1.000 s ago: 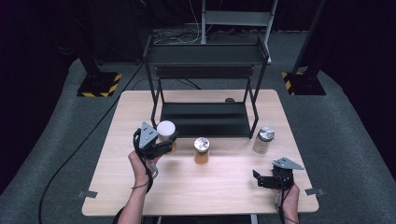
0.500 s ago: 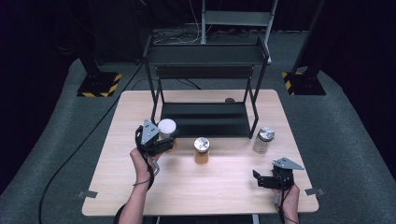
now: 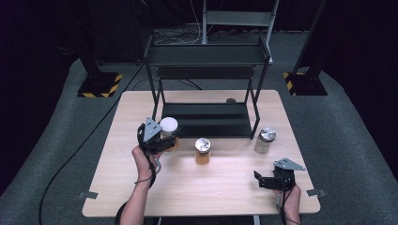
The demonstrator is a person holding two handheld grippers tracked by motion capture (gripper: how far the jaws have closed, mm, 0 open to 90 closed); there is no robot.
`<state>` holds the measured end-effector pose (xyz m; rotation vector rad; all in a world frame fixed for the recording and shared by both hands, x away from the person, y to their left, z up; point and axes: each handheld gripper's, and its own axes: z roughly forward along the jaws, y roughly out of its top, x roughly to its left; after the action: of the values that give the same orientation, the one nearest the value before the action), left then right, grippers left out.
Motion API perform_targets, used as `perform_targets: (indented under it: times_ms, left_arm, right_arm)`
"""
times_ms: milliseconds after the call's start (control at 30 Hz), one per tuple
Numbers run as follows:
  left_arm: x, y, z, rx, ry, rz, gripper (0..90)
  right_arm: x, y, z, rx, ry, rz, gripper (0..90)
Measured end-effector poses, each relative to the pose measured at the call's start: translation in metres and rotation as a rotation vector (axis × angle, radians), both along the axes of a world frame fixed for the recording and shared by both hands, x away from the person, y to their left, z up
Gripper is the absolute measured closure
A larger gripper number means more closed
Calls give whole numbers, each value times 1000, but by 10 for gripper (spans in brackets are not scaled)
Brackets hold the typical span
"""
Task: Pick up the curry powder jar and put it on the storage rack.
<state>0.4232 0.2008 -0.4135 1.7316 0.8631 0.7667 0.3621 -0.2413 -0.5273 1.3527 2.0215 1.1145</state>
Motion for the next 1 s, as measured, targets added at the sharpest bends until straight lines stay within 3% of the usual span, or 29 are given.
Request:
perform_targets:
  times_ms: [1000]
  left_arm:
    - [16, -4, -1, 22, 11, -2, 338]
  right_arm:
    - [0, 2, 0, -13, 2, 5, 11]
